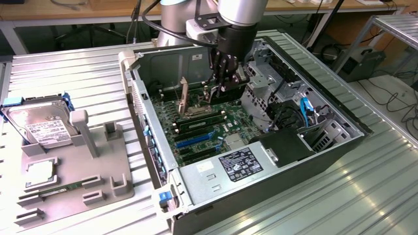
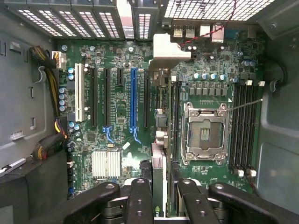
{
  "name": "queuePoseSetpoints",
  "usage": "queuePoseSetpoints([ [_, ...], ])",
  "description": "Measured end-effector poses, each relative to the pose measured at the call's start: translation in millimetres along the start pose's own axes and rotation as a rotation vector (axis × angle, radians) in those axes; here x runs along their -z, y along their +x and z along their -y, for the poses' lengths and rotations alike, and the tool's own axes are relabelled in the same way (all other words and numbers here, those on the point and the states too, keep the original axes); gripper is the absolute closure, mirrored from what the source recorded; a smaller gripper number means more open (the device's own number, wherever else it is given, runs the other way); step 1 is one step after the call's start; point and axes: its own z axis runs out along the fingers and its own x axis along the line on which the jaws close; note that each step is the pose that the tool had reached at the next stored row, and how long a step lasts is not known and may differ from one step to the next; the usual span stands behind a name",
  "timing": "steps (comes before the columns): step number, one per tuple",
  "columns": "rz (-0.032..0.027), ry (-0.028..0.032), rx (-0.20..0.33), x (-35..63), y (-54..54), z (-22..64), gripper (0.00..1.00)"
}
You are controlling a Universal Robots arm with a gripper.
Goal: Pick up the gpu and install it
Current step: 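Insert the gpu into the slot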
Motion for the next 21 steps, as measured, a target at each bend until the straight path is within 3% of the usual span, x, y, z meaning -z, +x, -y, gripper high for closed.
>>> queuePoseSetpoints([
  [21,0.0,0.0,0.0,-0.5,5.8,-0.2,0.74],
])
